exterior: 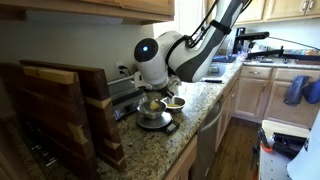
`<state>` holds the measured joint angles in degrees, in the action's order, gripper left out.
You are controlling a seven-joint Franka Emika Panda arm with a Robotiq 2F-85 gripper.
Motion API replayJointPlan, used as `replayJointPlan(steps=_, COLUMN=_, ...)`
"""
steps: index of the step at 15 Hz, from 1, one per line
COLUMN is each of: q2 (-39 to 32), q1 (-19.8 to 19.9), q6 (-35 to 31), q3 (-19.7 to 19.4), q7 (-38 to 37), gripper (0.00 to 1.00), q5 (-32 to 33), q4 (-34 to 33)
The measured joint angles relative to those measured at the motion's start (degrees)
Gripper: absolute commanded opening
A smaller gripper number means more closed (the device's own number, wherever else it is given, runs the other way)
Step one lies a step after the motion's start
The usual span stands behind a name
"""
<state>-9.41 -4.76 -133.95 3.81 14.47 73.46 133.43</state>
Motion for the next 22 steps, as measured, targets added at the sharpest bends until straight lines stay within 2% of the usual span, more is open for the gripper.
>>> replayJointPlan(steps=7, q2=5.9, q1=0.0, q6=-2.6, q3=0.1, q7=-7.2, gripper=0.02, q5=9.2, q4=6.3)
replayJointPlan(steps=11, q2=7.9, q1=-0.2, q6=-4.6, q3=0.4, q7=-13.7, gripper=0.02, q5=15.3, q4=8.0)
replayJointPlan(steps=22, q2=7.9, q1=-0.2, q6=-4.9, q3=0.4, q7=-41.0, gripper=0.02, q5=44.9, q4=9.2)
